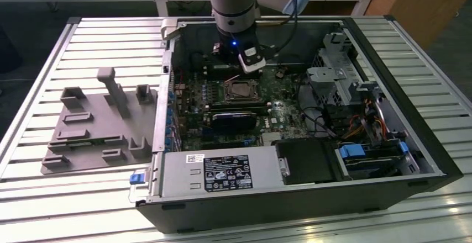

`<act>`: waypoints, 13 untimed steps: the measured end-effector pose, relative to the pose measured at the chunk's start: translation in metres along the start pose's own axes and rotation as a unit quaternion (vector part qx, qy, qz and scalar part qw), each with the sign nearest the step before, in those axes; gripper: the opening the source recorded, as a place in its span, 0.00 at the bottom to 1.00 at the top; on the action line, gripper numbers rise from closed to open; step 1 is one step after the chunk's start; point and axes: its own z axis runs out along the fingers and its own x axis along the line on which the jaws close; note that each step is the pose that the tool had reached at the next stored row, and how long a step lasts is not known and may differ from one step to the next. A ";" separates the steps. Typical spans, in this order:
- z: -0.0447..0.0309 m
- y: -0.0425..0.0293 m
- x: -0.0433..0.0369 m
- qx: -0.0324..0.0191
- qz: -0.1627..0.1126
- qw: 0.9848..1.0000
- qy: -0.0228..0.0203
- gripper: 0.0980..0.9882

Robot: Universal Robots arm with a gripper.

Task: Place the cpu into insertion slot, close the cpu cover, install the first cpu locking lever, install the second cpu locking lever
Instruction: 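Install the first cpu locking lever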

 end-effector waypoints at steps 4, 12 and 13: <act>0.0018 0.0018 0.0008 0.002 0.010 1.000 -0.003 0.01; 0.0069 0.0071 0.0030 0.014 0.014 1.000 -0.008 0.01; 0.0076 0.0077 0.0033 0.017 0.013 1.000 -0.008 0.01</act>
